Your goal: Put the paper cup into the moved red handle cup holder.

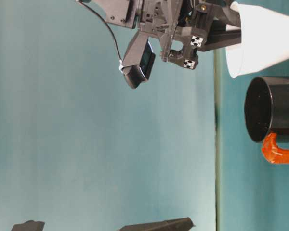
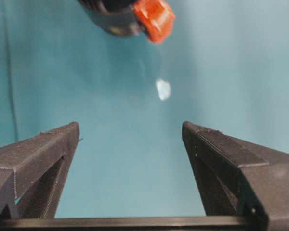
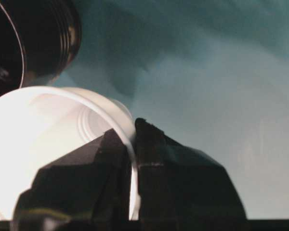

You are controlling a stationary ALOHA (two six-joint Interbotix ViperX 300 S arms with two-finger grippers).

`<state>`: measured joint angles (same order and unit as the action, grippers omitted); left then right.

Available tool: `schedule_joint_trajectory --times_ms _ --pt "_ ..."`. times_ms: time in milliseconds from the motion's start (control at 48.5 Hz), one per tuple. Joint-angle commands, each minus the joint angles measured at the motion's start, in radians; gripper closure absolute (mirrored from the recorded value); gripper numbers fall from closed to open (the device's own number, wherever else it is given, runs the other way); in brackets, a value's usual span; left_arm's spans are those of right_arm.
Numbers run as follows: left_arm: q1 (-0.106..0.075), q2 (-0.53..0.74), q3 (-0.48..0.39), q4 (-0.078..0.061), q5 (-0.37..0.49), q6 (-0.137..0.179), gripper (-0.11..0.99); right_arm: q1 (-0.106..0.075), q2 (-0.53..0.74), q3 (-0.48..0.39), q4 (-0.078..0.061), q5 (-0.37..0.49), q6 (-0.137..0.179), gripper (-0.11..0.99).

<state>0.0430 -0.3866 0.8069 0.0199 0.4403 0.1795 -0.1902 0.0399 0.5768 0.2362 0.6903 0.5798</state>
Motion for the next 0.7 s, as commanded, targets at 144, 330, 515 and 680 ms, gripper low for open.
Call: schedule_joint_trajectory --times_ms 144,330,515,680 --pt "0.002 -0.003 -0.012 0.002 -0.008 0.000 -0.07 -0.018 -0.084 -0.074 0.009 0.058 0.008 0.98" --pt "0.002 -0.003 0.000 0.002 -0.008 -0.003 -0.07 -0.043 -0.115 -0.170 0.005 0.075 0.008 0.98" --pt "0.003 -0.003 0.003 0.002 -0.008 -0.003 -0.07 -0.043 -0.061 -0.270 -0.012 0.075 0.002 0.98" --pt "0.003 -0.003 0.005 0.002 -0.009 -0.003 -0.07 -0.043 -0.008 -0.316 -0.021 0.075 -0.002 0.98"
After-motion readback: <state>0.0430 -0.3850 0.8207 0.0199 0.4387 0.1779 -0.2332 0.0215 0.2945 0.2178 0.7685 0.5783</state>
